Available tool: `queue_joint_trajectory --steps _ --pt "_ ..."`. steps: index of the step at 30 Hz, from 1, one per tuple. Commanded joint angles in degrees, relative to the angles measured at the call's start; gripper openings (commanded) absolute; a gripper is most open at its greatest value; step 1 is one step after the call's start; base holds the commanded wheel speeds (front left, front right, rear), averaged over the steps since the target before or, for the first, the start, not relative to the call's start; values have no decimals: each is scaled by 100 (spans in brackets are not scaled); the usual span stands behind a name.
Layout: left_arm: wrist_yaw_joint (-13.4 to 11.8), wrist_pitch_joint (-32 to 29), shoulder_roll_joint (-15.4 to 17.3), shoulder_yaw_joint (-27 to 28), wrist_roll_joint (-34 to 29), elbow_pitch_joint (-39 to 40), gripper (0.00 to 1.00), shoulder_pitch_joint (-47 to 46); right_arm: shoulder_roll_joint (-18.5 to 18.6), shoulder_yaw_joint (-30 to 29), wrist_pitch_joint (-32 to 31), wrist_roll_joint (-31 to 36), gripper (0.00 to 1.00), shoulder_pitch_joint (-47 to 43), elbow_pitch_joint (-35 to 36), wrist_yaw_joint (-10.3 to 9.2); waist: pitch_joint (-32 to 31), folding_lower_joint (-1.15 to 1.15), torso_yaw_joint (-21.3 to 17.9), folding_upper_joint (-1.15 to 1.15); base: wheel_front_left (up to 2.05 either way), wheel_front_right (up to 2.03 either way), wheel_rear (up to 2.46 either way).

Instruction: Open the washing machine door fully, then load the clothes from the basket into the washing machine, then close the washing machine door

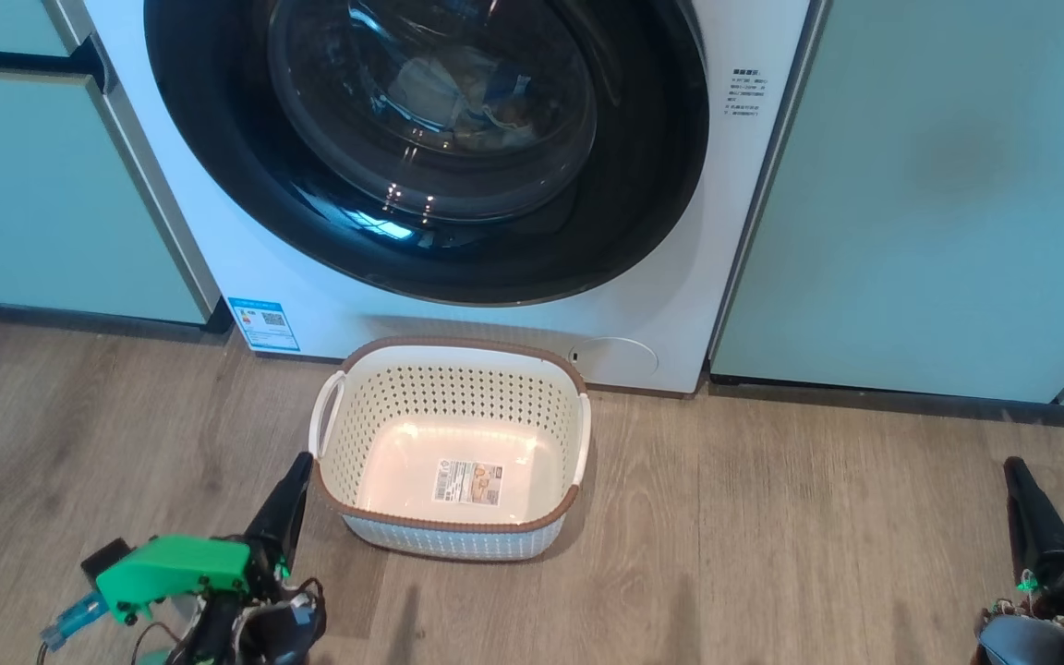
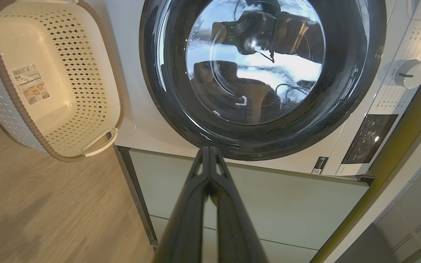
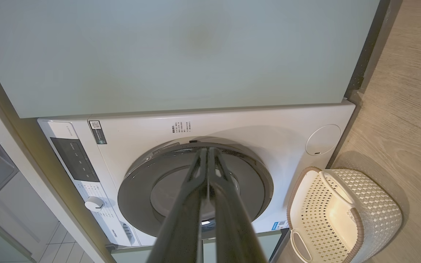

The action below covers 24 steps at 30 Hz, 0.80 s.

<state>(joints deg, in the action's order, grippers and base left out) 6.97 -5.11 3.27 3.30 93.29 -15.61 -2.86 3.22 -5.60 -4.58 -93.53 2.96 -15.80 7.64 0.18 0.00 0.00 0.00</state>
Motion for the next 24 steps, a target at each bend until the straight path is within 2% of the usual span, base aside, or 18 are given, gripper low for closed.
queue_joint_trajectory --steps 1,24 --pt "52 -30 59 188 -1 161 0 -321 95 86 -48 -12 0 306 189 -15 0 0 0 0 0 0 0" --pt "52 -59 33 224 -31 160 0 -324 62 41 -84 26 0 310 185 -15 0 0 0 0 0 0 0"
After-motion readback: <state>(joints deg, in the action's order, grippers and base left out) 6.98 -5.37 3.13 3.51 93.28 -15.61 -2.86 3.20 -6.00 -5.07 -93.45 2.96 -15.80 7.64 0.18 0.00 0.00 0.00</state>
